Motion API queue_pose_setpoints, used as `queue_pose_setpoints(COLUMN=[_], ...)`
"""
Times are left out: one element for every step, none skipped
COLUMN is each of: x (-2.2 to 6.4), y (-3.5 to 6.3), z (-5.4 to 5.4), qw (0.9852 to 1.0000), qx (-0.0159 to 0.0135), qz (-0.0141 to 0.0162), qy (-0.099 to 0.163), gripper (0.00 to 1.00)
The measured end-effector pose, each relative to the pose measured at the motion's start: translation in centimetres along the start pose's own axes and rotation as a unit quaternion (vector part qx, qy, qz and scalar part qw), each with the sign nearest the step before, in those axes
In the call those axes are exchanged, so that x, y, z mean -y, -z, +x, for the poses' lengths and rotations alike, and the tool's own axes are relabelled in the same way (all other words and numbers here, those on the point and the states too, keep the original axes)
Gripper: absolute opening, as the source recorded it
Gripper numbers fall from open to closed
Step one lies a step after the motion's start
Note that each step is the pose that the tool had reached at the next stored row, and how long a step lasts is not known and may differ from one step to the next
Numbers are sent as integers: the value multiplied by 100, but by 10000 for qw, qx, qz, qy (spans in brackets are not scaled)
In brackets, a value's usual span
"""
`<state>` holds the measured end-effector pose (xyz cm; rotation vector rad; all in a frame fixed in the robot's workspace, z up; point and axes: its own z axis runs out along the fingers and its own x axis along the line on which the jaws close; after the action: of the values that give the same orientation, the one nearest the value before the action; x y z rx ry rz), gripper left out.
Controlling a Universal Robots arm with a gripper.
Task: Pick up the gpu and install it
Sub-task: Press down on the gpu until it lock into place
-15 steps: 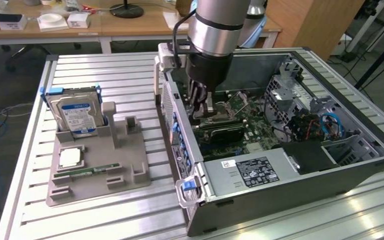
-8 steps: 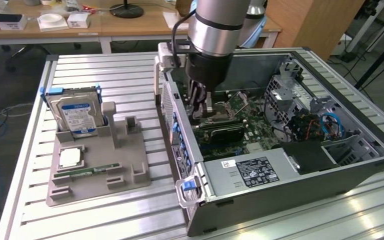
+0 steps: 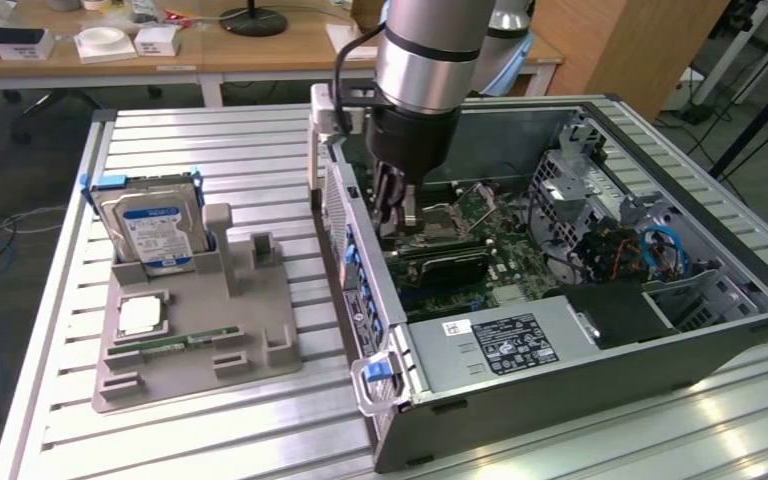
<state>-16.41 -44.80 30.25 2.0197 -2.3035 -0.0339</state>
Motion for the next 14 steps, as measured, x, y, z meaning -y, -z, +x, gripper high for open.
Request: queue_pose_setpoints(x=[-4,-9,-14,-14,-14,-16,-19,-20,-21,-22,-22,-23,-22,-22], y=[0,-1,-2,-2,-2,-3,-7,-12,-19,-28,-38,-46,-56,-65], z=[0,1,2,2,2,2,3,3,3,2,3,3,3,3], qw=[10000,10000,10000,10000,10000,10000,10000,10000,10000,10000,10000,10000,10000,10000], qx=[2,4,5,5,5,6,6,6,6,6,5,3,3,3], qz=[-2,-3,-4,-4,-4,-4,-3,-2,-1,3,7,13,20,30], qy=[-35,-64,-78,-78,-78,-78,-79,-79,-78,-79,-79,-79,-80,-80], gripper=[11,11,11,11,11,11,11,11,11,11,11,11,11,11])
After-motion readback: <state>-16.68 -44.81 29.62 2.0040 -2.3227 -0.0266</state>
